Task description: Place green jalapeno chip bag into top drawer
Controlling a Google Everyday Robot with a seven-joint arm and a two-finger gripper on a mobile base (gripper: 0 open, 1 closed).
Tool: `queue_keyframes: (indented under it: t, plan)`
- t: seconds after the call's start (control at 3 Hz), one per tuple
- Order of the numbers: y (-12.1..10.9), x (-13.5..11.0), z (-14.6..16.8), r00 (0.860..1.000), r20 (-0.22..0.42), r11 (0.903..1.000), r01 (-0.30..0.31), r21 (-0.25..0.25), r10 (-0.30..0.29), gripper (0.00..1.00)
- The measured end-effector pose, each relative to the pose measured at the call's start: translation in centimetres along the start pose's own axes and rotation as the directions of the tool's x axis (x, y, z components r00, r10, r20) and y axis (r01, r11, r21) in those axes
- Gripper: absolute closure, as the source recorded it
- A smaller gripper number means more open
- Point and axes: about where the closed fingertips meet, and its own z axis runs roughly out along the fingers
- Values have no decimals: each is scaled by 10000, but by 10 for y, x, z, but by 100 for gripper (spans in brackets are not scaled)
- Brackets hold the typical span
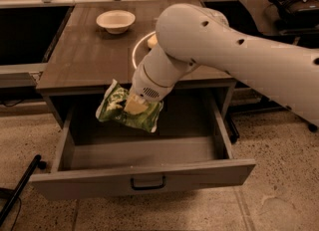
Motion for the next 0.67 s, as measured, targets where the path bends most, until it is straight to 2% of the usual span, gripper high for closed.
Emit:
queue_keyframes:
  t: [0.33,0.67]
  plan:
    - [-4,25,7,9964,-268,9958,-793,451,805,100]
    - [-15,53,24,9851,-429,9833,-1624,827,1663,100]
